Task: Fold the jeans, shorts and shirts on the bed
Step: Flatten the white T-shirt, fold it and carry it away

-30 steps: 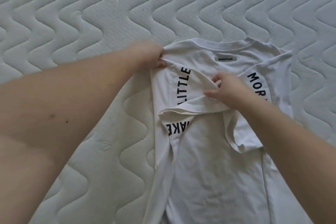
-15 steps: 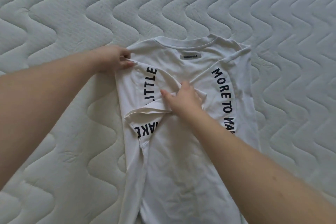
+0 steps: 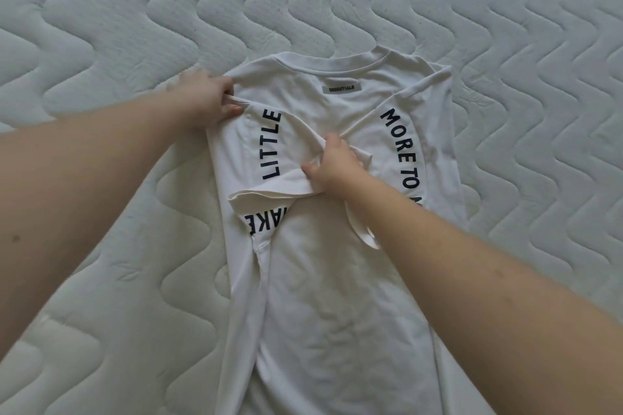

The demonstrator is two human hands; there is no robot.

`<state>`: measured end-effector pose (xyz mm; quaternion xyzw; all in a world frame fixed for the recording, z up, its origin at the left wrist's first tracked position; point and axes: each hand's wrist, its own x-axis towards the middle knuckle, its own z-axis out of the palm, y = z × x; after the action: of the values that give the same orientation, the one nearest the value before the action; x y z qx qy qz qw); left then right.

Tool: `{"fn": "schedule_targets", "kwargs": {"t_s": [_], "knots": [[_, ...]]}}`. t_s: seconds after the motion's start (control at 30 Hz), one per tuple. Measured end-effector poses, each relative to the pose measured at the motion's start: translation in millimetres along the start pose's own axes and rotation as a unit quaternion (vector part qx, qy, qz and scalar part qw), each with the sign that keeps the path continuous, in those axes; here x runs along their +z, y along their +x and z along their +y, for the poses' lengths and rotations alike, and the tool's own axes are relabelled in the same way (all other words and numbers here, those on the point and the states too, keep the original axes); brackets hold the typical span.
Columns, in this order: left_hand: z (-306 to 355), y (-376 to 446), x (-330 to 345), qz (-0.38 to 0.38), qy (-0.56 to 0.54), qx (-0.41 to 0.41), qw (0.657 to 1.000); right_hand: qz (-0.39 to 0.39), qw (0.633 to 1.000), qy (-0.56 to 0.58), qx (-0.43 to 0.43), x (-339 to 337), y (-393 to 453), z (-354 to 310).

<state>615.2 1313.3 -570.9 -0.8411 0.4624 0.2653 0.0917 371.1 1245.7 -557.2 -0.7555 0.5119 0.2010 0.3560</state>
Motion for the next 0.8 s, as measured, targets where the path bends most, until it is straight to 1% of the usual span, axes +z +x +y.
{"fn": "schedule_targets", "kwargs": {"t_s": [0.07, 0.1, 0.17, 0.2, 0.23, 0.3, 0.43, 0.47, 0.53, 0.6, 0.63, 0.7, 0.73, 0.8], "knots": [[8.2, -16.0, 2.6, 0.039, -0.027, -0.044, 0.998, -0.009, 1.0, 0.003, 0.003, -2.4, -2.8, -1.6], [13.3, -29.1, 5.2, 0.08, -0.063, -0.061, 0.993, -0.006, 1.0, 0.005, 0.005, -3.4, -5.5, -3.3], [20.5, -62.8, 13.6, 0.18, -0.152, -0.078, 0.969, 0.005, 1.0, 0.022, 0.002, -5.2, -12.5, -6.6], [22.1, -81.8, 19.1, 0.218, -0.202, -0.082, 0.951, 0.011, 0.999, 0.041, 0.001, -6.2, -16.0, -7.4], [22.4, -100.3, 25.2, 0.235, -0.252, -0.087, 0.935, 0.015, 0.998, 0.063, 0.001, -7.9, -19.1, -8.0], [24.0, -140.7, 42.8, 0.219, -0.316, -0.096, 0.918, 0.014, 0.996, 0.083, 0.013, -13.7, -28.5, -7.3], [50.3, -210.0, 84.7, 0.156, -0.348, -0.098, 0.919, -0.001, 0.997, 0.071, 0.037, -25.3, -44.9, -3.3], [58.0, -217.0, 93.0, 0.156, -0.339, -0.099, 0.922, -0.007, 0.995, 0.092, 0.035, -27.1, -48.2, -2.7], [68.8, -215.9, 99.3, 0.166, -0.3, -0.123, 0.931, -0.024, 0.985, 0.169, 0.034, -31.1, -52.0, -2.2], [73.8, -204.3, 93.3, 0.169, -0.269, -0.149, 0.936, -0.046, 0.961, 0.268, 0.042, -34.4, -54.5, -2.2], [75.3, -197.4, 88.5, 0.169, -0.25, -0.149, 0.942, -0.05, 0.949, 0.306, 0.049, -35.5, -54.8, -2.2], [77.7, -188.7, 78.2, 0.166, -0.206, -0.13, 0.956, -0.043, 0.933, 0.353, 0.065, -36.3, -54.8, -1.2], [78.1, -187.2, 72.6, 0.16, -0.202, -0.112, 0.96, -0.042, 0.925, 0.372, 0.07, -36.0, -55.3, -0.5], [81.7, -188.6, 63.1, 0.148, -0.244, -0.069, 0.956, -0.046, 0.912, 0.403, 0.068, -35.5, -57.2, 2.7]]}}
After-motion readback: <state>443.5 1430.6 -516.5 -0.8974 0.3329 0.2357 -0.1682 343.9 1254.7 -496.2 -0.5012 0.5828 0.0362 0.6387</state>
